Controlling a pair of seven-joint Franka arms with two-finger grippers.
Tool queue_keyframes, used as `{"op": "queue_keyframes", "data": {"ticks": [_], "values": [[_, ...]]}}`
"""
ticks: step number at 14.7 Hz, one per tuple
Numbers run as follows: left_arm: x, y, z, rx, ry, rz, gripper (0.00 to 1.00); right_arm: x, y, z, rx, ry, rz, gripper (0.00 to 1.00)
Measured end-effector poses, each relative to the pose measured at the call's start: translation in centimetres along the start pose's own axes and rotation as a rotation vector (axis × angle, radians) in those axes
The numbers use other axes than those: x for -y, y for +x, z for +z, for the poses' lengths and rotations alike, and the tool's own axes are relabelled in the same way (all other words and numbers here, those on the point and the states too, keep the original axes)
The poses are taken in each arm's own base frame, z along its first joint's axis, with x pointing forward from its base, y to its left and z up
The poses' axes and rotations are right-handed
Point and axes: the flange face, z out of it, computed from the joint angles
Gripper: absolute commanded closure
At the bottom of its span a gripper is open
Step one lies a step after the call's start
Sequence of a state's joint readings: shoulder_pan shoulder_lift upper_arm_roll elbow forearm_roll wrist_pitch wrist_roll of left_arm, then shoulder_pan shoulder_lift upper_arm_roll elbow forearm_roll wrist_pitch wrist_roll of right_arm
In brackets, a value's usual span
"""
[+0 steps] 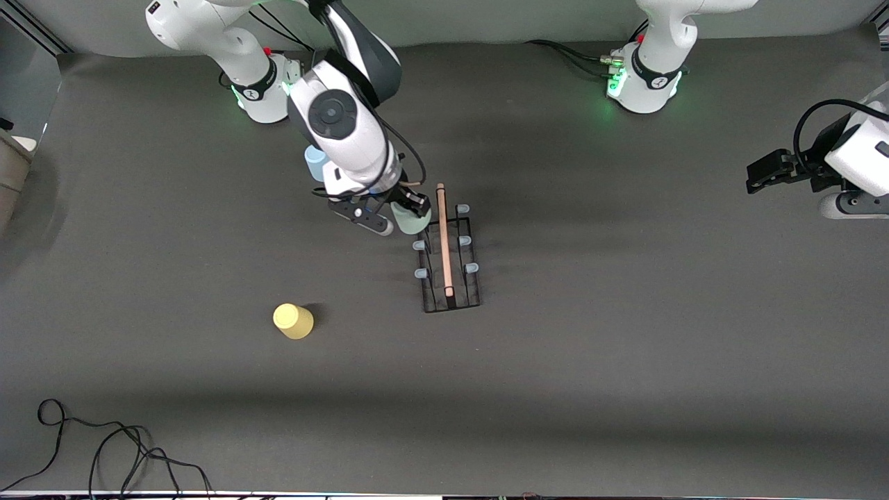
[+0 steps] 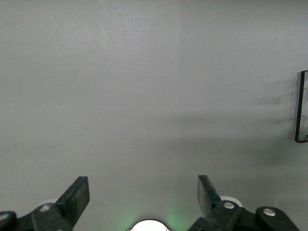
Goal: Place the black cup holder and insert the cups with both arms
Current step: 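Lower the green cup onto a rack peg and open the right gripper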
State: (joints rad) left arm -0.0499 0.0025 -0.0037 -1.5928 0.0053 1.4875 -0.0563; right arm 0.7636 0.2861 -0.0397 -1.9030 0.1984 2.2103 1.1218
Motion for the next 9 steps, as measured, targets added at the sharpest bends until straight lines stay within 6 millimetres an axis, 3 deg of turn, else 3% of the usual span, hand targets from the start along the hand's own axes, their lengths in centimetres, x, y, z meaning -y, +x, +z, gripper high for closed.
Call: {"op": "queue_keyframes", "data": {"ticks": [1, 2, 5, 9], "values": [[0.0, 0.0, 0.0, 0.000, 0.000, 0.000, 0.00, 0.3, -0.4, 1.1, -0.002, -0.002, -0.001, 0.42], [0.0, 0.0, 0.0, 0.000, 0.001, 0.000, 0.00, 0.5, -0.6, 2.2, -0.004, -0.005, -0.002, 0.01], [0.0, 0.0, 0.0, 0.000, 0.001, 0.000, 0.00, 0.7, -0.1, 4.5, -0.010, -0.011, 0.015, 0.00], [0.0, 0.0, 0.0, 0.000, 0.002, 0.000, 0.00, 0.9, 0.6, 4.0, -0.021, 0.006, 0.025, 0.00]]}}
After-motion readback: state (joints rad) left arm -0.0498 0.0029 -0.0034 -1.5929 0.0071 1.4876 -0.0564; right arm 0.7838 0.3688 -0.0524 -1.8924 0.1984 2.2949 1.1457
